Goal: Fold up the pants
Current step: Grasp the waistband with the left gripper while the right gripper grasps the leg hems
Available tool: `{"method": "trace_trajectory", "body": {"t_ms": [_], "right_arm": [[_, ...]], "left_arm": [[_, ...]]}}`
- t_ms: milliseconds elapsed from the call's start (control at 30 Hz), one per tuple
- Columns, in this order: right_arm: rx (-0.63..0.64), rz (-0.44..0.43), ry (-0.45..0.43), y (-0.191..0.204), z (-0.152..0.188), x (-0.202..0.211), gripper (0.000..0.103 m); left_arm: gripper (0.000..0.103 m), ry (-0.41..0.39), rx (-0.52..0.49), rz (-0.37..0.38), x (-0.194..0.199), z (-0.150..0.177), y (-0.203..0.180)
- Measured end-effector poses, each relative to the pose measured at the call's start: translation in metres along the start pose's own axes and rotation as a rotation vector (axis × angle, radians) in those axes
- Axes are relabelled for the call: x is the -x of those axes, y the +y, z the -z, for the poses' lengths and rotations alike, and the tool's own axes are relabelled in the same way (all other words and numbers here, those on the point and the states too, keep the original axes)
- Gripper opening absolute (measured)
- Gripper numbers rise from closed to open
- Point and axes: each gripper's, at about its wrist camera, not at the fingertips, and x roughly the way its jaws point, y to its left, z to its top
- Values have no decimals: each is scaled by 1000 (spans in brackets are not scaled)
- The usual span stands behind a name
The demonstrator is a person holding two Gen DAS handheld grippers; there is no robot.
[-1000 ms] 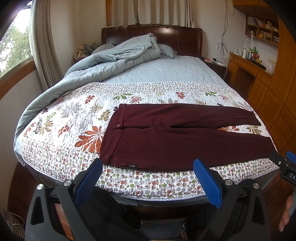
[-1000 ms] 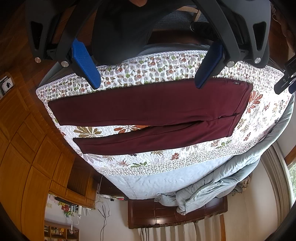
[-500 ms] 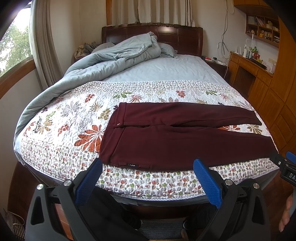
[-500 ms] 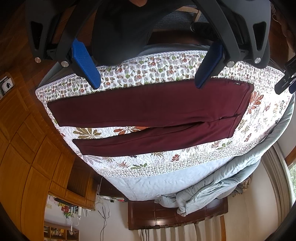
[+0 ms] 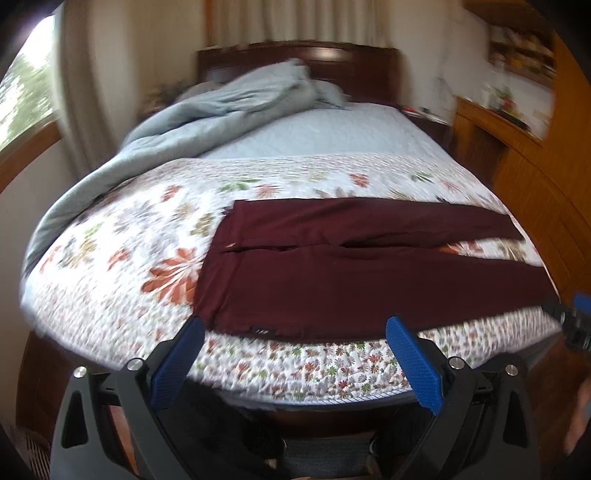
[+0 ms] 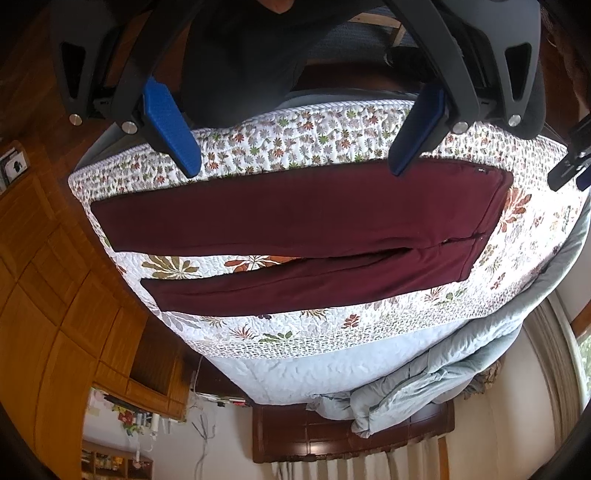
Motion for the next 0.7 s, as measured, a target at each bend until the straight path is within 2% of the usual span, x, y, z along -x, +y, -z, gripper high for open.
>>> {"method": "trace_trajectory", "body": {"t_ms": [67, 100, 133, 233, 300, 400, 533, 600, 700], "right_arm": [[31, -94, -27, 1, -4, -9, 101], [49, -162, -44, 0, -6, -16, 101], [71, -194, -42, 0, -8, -24, 101], [152, -174, 22, 5, -14, -58, 101], [169, -176, 56, 7, -17, -76, 101], [148, -218, 118, 5, -24, -104, 101], [149, -276, 162, 14, -32, -135, 101], [158, -294, 180, 19, -38, -148, 101], [167, -342, 214, 25, -47, -167, 101]], "left_arm": [[99, 58, -53, 171, -27, 2, 11], [99, 88, -62, 233, -42, 2, 20], [99, 125, -72, 254, -57, 1, 29], [99, 221, -84, 229, -97, -6, 59], [99, 268, -39, 250, -121, -18, 88], [99, 237, 47, 319, -156, -54, 141], [99, 223, 99, 336, -217, -106, 194], [99, 230, 113, 357, -253, -129, 213], [99, 260, 130, 427, -313, -163, 231]]}}
